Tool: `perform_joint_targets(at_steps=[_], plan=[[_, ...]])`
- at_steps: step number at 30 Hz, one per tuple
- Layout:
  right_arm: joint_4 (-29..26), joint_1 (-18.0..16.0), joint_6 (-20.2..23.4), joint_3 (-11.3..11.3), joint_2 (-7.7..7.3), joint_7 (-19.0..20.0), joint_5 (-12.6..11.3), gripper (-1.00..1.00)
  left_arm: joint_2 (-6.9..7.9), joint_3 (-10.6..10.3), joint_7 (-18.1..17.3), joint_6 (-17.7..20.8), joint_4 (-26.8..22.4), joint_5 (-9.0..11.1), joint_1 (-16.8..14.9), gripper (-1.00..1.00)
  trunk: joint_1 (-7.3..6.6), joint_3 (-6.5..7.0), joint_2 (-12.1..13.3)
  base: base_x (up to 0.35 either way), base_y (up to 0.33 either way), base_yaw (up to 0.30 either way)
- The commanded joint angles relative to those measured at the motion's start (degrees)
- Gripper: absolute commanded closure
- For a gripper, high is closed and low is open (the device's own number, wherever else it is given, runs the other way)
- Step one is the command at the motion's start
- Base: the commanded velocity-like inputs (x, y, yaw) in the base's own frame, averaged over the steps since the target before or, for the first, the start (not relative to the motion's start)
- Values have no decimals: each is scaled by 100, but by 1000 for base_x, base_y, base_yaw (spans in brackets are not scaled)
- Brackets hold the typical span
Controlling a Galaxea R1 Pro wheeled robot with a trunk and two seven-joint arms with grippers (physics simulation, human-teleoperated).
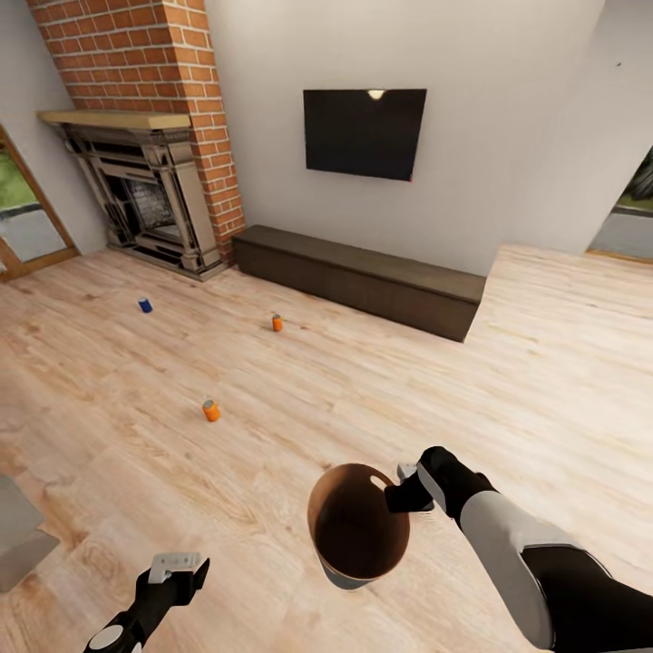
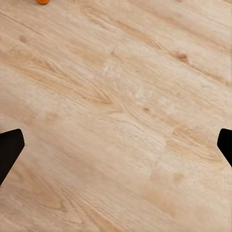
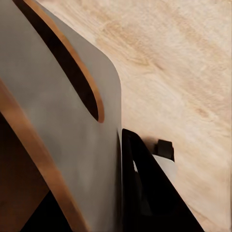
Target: Put the three can of soda from the living room inside the tash can in the kitchen.
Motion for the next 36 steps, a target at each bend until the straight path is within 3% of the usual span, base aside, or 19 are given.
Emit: perform_joint_targets(at_steps=[1,36], plan=[[1,-2,17,-35,6,31,-132,100,0,0,0,0,6,-1,0,-100,-1,-3,-1,325,0,219],[-6,-2,17,47,10,30,-130,100,0,-8,0,6,10,-9,0,-100,-1,-174,-1,325,0,206]])
